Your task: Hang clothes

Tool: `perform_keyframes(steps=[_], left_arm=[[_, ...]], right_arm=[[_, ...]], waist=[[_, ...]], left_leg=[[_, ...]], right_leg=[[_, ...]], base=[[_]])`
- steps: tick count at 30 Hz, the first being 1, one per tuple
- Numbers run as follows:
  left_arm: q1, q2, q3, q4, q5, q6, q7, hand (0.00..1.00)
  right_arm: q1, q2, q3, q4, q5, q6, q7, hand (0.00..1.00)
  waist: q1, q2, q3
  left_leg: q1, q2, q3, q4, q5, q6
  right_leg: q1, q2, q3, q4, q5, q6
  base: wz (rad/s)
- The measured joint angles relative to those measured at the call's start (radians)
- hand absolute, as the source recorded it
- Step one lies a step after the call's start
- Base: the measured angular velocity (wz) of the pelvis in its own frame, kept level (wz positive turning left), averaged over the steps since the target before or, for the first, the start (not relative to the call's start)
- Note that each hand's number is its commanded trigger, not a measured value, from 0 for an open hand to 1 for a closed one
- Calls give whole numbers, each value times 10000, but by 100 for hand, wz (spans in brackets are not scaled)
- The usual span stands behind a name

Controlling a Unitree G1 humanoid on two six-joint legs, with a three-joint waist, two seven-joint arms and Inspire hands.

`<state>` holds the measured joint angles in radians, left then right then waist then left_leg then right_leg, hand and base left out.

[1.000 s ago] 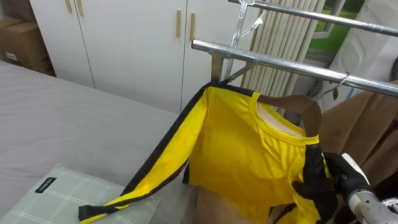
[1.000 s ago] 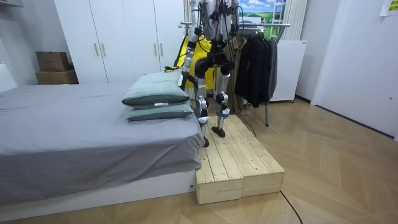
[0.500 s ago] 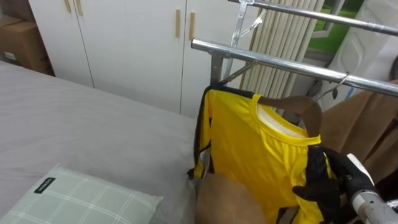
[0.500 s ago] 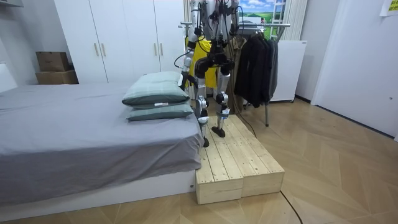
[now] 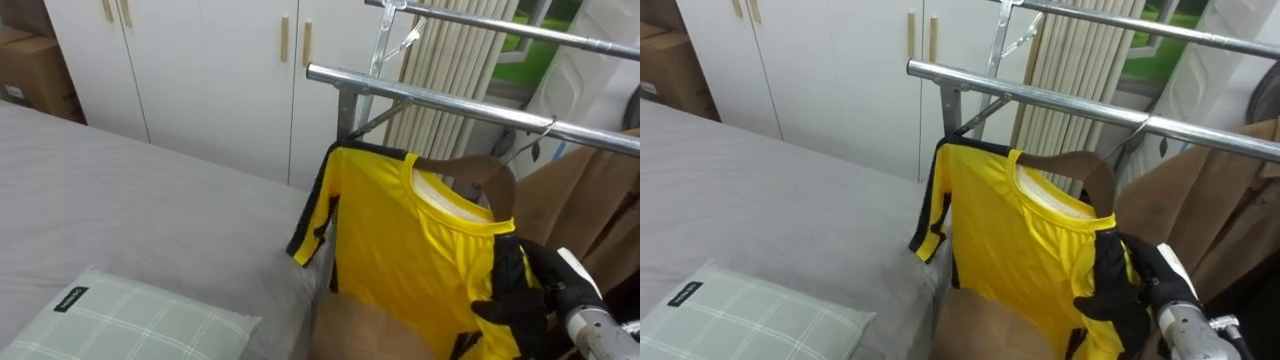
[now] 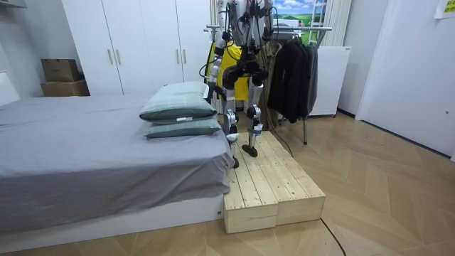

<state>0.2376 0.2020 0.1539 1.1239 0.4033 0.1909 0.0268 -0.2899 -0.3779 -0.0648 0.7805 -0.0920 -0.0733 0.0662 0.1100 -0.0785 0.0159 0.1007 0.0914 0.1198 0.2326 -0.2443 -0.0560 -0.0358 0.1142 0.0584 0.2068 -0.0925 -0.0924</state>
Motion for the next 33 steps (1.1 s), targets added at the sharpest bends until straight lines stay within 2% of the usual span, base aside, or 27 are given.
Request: perform_keyframes(steps=[4,5,13,19,27,33], left_arm=[[-3,0,6,-1,8,37,0,0],[-3,0,3,-1,8,73,0,0],[-14,0,0,3,2,314,2,0],[-10,-1,9,45,8,377,2,0],[-2,-3,415,61,12,378,-5,0],[44,-18,427,61,15,392,-19,0]], right_arm=[[-1,1,-6,-157,-239,27,-83,0],[-1,1,-6,-322,-250,135,-116,0],[6,9,6,-800,-313,338,-389,0],[16,7,-13,-1401,-299,517,-433,0],[42,4,-693,-2330,647,523,-1003,0],[480,-12,-1169,-2799,1882,518,-1666,0]], waist=[[-102,-2,-4],[-186,1,-6],[-501,5,-19],[-542,-16,-28],[-597,-35,-38],[-604,-38,-39]], left_leg=[[-70,-12,-95,-11,-4,6],[-100,-11,-112,-11,-4,5],[-207,-3,-56,-12,0,3],[-222,-4,157,-21,0,4],[-236,20,279,-8,-2,2],[-242,22,415,-25,-1,2]], right_leg=[[-68,-10,2,3,-5,8],[-80,-17,-19,-7,-4,7],[-210,-17,-56,2,11,-18],[-366,20,176,167,4,-7],[-425,90,315,172,18,-14],[-510,161,471,178,61,-9]], base=[[1],[4],[0],[-10],[-6],[-8]])
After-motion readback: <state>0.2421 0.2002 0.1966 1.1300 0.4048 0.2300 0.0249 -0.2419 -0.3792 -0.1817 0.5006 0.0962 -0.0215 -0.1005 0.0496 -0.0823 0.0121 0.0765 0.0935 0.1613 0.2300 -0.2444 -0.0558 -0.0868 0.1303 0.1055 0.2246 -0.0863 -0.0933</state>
